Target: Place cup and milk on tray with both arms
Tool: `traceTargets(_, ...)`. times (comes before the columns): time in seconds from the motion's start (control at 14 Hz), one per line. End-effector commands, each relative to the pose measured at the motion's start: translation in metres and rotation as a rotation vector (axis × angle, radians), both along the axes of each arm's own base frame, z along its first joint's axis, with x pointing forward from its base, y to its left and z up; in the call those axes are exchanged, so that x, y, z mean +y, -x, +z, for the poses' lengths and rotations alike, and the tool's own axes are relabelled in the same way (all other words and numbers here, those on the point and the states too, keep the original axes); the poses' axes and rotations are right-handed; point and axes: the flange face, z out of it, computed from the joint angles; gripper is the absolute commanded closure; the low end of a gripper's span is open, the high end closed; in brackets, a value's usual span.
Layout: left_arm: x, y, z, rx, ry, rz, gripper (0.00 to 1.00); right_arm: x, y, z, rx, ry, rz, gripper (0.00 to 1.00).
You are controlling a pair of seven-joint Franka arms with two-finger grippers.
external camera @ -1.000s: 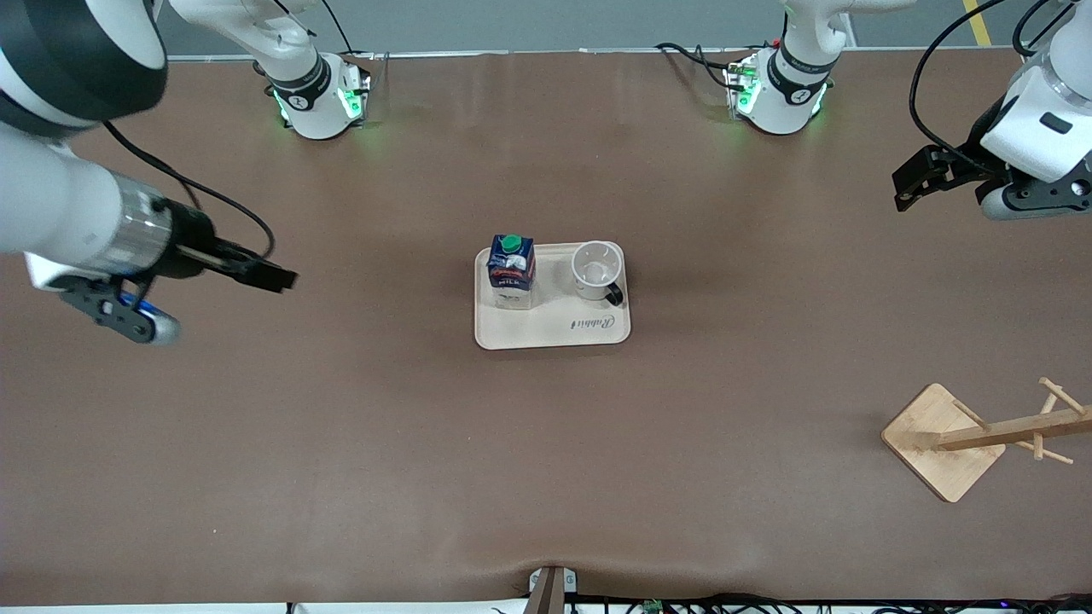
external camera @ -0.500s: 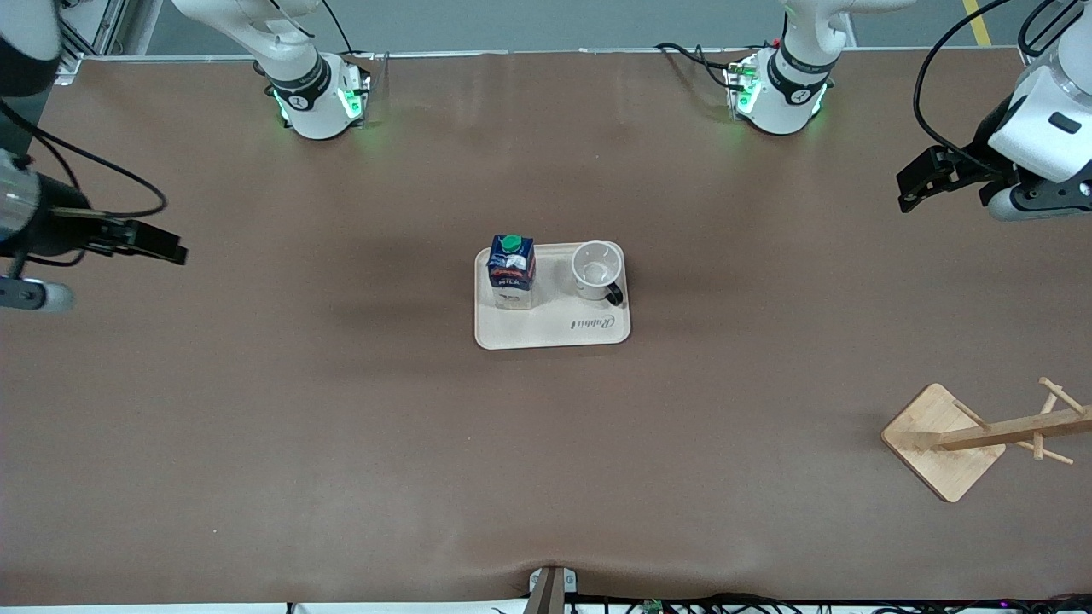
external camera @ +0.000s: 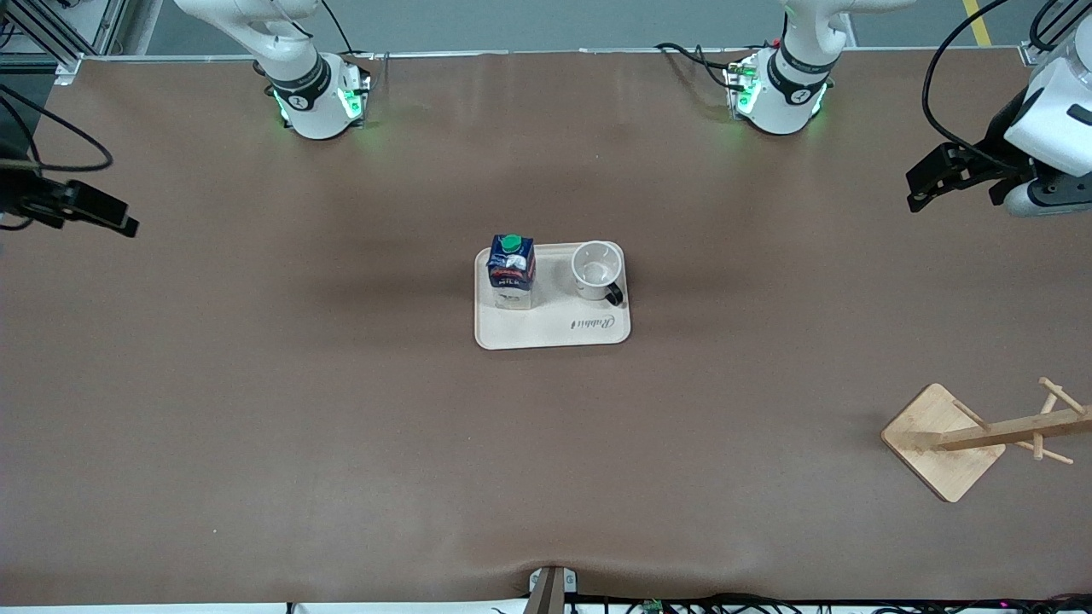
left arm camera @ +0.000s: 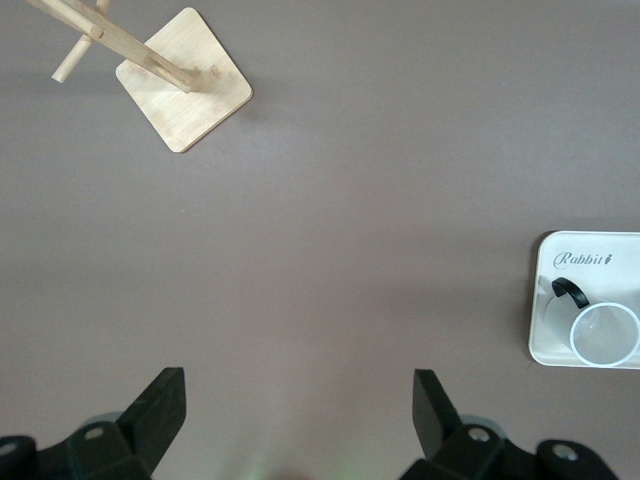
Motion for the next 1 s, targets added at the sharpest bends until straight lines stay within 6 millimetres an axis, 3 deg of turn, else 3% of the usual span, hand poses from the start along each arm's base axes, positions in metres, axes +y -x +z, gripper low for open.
traceTargets(0.0, -0.0031, -0.0016, 0.0037, 0.006, 0.019, -0.016, 0.0, -0.012, 0.0113, 0.0334, -0.043, 0.016, -0.002, 0.0)
traceTargets(0.14, -0.0046, -0.0003, 0.0054, 0.008, 0.019, -0.02, 0.0, -0.0199, 0.0155, 0.0308, -0.016, 0.02, -0.009, 0.0)
traceTargets(0.5, -0.0069, 0.0031, 0.0054, 0.023, 0.018, -0.024, 0.0, -0.0121, 0.0194, 0.0319, -0.014, 0.072, 0.085, 0.0)
traceTargets(0.93, -0.0058, 0.0061, 0.0092, 0.024, 0.017, -0.022, 0.0, -0.0141, 0.0184, 0.0305, -0.01, 0.061, 0.078, 0.0)
